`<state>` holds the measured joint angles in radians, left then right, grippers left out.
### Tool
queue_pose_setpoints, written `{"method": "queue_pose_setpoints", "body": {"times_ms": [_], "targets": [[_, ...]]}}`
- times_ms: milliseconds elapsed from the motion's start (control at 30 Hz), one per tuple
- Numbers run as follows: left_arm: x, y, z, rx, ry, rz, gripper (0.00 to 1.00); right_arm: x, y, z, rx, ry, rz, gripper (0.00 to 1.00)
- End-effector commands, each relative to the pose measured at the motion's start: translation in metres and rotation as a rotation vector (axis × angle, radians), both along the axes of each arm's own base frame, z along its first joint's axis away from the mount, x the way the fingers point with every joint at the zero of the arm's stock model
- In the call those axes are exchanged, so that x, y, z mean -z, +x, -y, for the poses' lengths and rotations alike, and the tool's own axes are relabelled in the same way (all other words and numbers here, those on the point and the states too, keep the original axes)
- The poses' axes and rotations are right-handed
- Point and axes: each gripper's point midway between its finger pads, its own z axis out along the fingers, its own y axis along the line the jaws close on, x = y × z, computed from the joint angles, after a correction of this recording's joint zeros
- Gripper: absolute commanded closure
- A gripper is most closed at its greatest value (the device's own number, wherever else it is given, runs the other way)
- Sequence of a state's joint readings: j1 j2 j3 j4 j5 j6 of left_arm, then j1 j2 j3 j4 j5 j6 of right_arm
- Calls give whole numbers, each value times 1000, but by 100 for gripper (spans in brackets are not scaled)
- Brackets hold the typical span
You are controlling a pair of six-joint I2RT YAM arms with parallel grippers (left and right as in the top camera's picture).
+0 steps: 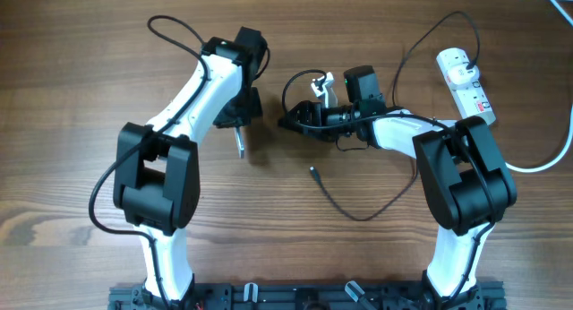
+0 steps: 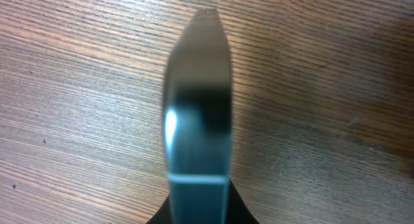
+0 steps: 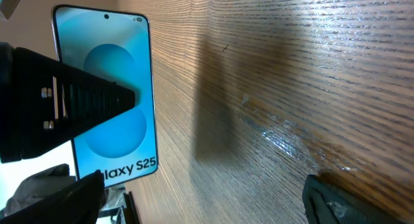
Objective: Plug charger to phone and switch on socket
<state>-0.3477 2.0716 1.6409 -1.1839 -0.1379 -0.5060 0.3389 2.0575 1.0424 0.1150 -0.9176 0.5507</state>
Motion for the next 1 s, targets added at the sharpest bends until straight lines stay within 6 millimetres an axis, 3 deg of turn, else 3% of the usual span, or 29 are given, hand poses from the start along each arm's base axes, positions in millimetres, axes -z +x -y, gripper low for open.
{"method": "queue_pose_setpoints", "body": {"times_ms": [0,200,333,533,600,733,967], "targets": [[-13,4,1,-43,12,53,96,44,4,22,90,-166,-20,0],[16,-2,4,-34,-18,46,96,45,3,22,90,-167,-24,0],[18,-1,6,-12,-38,46,96,46,4,23,96,-176,-22,0],[35,-15,15,-31,-102,-1,96,46,4,23,96,-176,-22,0],[41,-17,15,-31,-108,-4,91,47,4,24,96,-179,-27,0],[41,-18,15,-31,-107,-5,80,47,4,24,100,-183,-26,0],[41,-18,15,-31,-107,-6,83,47,4,24,100,-184,-27,0]]}}
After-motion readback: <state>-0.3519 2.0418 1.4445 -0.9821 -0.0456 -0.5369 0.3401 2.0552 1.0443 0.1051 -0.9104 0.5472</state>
